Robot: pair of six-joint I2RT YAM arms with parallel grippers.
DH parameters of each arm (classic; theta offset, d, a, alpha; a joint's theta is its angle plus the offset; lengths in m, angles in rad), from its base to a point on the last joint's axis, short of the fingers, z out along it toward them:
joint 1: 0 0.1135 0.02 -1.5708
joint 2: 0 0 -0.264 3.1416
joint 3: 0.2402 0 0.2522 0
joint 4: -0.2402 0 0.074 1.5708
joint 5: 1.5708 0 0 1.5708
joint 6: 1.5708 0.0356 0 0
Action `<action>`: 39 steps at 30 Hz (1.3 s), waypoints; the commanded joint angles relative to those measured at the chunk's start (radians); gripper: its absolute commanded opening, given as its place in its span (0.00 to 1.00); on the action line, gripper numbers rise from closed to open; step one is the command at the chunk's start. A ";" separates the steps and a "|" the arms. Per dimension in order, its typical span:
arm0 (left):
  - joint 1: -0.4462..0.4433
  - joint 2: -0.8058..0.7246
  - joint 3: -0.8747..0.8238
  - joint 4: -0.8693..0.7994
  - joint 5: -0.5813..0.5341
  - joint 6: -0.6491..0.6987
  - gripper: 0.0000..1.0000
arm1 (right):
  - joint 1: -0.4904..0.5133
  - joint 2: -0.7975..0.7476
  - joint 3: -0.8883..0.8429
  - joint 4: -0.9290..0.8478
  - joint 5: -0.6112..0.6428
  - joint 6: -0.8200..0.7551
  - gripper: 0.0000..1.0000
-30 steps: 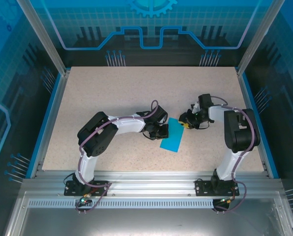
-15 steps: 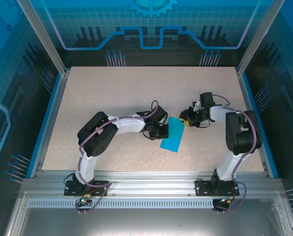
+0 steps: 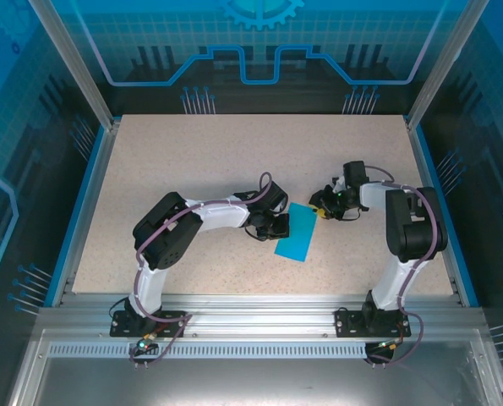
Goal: Fold a paper plane with a square sheet of paper (pick it up from the middle)
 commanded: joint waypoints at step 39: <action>-0.012 0.025 -0.018 -0.100 0.003 0.021 0.00 | -0.029 0.030 0.014 -0.040 0.043 0.018 0.31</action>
